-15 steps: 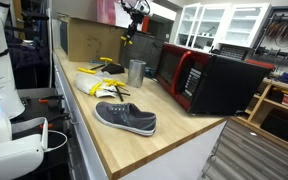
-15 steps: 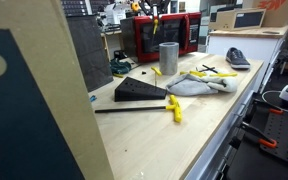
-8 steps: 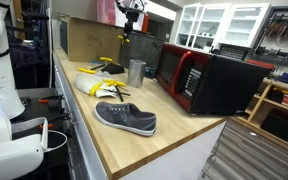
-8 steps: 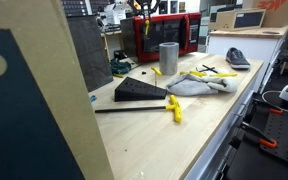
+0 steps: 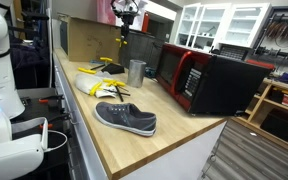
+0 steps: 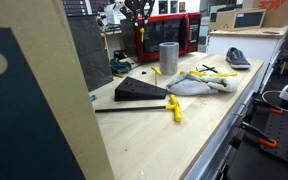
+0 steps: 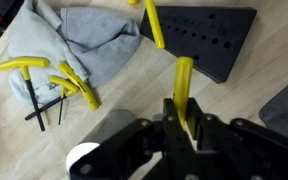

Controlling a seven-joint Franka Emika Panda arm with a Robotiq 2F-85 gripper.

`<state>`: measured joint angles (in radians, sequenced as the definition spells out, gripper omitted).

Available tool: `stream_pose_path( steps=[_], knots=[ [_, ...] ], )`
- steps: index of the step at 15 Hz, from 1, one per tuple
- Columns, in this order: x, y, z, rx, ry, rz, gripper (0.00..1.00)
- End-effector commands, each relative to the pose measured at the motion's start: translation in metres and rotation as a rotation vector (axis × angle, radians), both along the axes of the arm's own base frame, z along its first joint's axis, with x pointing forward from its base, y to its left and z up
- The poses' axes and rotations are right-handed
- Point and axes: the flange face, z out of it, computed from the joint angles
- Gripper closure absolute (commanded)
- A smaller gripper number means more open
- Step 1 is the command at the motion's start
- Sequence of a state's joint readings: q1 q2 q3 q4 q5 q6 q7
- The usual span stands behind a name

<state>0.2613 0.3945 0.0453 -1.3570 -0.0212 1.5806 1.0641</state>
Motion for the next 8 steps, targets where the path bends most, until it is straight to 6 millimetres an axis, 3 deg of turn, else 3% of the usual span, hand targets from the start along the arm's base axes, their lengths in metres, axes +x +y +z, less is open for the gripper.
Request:
stream_pose_path(
  steps=[1, 6, 7, 8],
  knots=[
    [0.0019, 0.0005, -0.0032, -0.002, 0.009, 0.001, 0.84],
    [0.0058, -0.0024, -0.0064, -0.003, 0.015, -0.003, 0.84],
    [0.0058, -0.0023, -0.0054, -0.003, 0.014, -0.003, 0.96],
    [0.0066, 0.0009, -0.0083, -0.022, 0.014, -0.001, 0.96]
  ],
)
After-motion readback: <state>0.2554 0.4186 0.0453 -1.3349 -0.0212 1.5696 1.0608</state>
